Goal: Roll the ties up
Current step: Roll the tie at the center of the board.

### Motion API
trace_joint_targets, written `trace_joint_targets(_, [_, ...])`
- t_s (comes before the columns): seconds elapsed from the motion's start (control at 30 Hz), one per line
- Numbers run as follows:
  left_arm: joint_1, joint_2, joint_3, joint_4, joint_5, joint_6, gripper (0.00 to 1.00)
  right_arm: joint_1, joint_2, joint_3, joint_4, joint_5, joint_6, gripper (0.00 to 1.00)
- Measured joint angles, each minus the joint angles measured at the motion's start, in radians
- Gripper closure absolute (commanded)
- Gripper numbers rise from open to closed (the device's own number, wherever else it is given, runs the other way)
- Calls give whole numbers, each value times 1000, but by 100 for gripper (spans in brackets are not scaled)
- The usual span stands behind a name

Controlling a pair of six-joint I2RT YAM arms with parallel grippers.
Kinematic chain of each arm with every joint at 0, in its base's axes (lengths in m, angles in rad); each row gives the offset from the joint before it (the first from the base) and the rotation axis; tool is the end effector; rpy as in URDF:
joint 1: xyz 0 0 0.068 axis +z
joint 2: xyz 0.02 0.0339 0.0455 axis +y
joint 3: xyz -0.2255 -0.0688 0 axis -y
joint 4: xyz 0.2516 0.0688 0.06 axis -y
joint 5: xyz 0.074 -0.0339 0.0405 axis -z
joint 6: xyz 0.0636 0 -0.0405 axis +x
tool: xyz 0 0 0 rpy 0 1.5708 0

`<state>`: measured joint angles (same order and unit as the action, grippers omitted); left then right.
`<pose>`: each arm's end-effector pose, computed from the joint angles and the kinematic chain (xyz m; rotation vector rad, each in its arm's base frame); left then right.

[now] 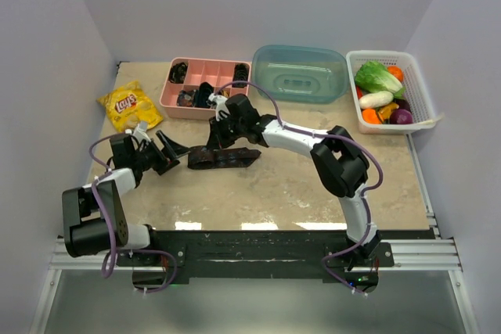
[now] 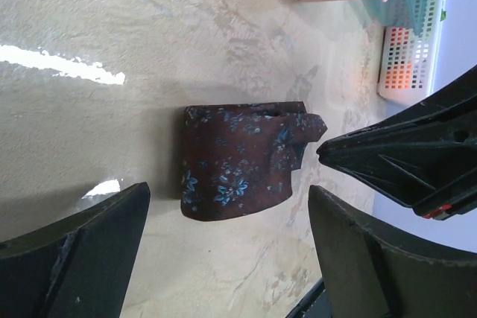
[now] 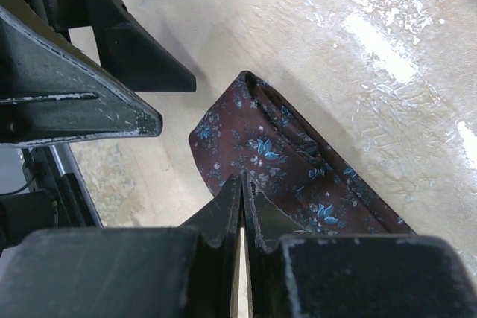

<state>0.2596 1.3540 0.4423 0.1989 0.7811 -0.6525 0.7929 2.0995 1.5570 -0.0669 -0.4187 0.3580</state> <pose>0.2658 0.0243 0.0936 -0.6028 2.1787 -1.0953 0.3244 0.3662 0.1541 -0.7536 2.2161 1.0749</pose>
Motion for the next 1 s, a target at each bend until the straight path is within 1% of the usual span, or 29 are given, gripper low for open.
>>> trace_joint_targets(0.33, [-6, 64, -27, 34, -12, 0, 13, 0, 62, 1, -1, 8, 0, 94])
trace_joint_targets(0.57, [-53, 85, -37, 86, -30, -15, 16, 0, 71, 1, 1, 8, -1, 94])
trace_joint_targets(0.9, [-83, 162, -37, 201, -28, -44, 33, 0, 87, 1, 6, 8, 0, 94])
trace_joint_targets(1.0, [-86, 185, -37, 230, -25, -47, 36, 0, 98, 1, 8, 8, 0, 94])
